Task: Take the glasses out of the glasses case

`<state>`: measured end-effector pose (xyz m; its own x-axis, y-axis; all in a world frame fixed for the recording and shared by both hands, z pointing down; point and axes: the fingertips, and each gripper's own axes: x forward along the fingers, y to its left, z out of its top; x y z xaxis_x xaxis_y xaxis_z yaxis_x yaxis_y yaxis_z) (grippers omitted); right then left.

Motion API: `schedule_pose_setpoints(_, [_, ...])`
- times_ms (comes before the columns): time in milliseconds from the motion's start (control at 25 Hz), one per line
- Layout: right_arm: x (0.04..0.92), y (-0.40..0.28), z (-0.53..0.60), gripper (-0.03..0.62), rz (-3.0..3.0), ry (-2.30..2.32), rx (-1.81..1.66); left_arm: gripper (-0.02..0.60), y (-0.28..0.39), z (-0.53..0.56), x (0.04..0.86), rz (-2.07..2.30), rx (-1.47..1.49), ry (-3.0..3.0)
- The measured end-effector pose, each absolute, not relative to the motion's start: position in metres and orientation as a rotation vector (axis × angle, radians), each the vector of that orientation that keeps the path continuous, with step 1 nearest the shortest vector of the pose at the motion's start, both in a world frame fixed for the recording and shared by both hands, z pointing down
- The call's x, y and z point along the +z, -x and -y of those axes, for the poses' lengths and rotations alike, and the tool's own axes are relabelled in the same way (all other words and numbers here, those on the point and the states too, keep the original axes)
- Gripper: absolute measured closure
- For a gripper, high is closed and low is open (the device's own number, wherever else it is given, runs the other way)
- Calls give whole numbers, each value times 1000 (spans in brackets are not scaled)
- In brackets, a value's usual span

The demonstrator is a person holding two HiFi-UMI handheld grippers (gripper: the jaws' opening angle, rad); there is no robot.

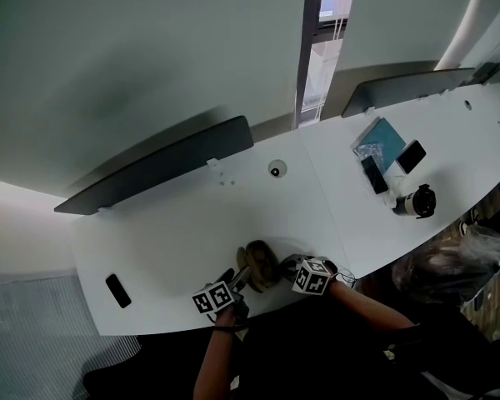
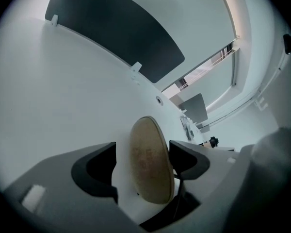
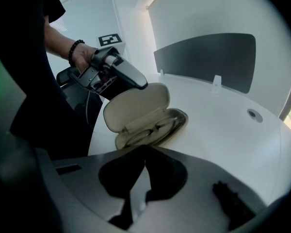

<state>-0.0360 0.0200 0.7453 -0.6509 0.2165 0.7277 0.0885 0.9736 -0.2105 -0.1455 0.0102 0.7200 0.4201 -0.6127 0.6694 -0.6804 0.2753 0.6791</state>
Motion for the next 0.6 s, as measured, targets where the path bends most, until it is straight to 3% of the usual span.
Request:
schedule_pose_setpoints(200, [745, 33, -17, 585, 2269, 190, 217, 233, 164, -22, 730, 1274, 37, -1351])
schedule_pose_setpoints(600, [746, 36, -17, 585, 2254, 180, 229, 335, 192, -52, 760, 1342, 62, -1259])
